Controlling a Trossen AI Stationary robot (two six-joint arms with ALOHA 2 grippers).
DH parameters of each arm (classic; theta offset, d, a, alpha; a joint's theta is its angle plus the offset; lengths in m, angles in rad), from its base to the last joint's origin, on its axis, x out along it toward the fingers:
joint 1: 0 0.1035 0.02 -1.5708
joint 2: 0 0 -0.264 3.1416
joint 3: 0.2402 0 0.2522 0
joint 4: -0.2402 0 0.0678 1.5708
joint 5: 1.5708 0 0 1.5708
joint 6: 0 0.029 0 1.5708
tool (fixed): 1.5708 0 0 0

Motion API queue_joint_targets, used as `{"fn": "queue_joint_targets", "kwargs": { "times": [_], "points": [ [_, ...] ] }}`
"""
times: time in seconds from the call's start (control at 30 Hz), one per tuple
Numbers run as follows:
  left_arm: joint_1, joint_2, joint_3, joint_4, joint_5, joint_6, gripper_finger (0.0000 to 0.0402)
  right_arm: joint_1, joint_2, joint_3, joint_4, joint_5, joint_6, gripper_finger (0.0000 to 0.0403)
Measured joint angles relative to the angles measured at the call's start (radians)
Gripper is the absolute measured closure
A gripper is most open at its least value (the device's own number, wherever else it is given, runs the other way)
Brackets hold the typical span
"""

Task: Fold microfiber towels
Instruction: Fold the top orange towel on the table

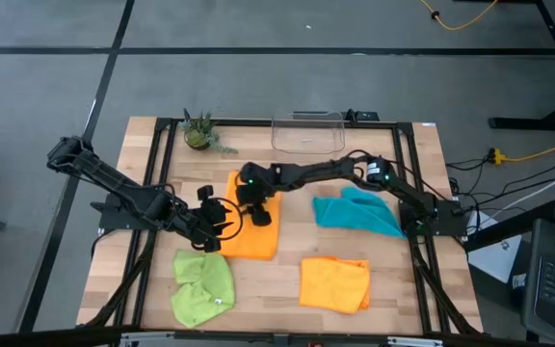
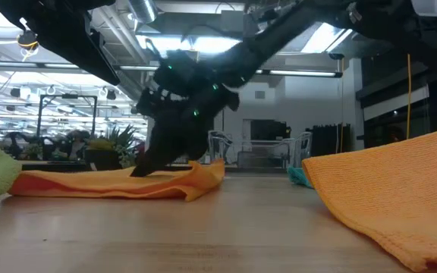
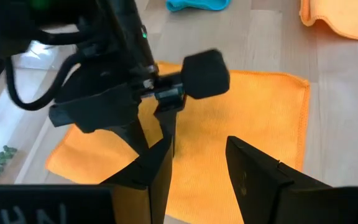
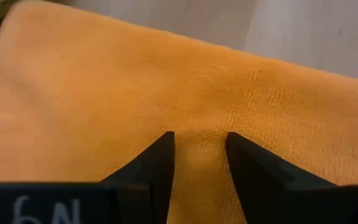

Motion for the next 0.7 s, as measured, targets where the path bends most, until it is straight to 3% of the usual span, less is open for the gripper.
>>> {"fn": "queue_joint_targets", "kwargs": {
  "times": [0.17, 0.33, 0.47, 0.7],
  "points": [
    [0.0, 0.0, 0.0, 0.0, 0.0, -0.002, 0.0258, 0.045, -0.005, 0.119, -0.183, 0.065, 0.054, 0.0254],
    [0.0, 0.0, 0.0, 0.0, 0.0, -0.017, 0.0258, 0.093, -0.005, 0.123, -0.207, 0.281, 0.165, 0.0253],
    [0.0, 0.0, 0.0, -0.002, 0.0, -0.056, 0.0258, 0.135, -0.019, 0.123, -0.295, 0.424, 0.137, 0.0253],
    [0.0, -0.001, 0.0, -0.028, -0.01, -0.071, 0.0258, 0.152, -0.134, 0.12, -0.362, 0.527, 0.108, 0.0253]
  ]
}}
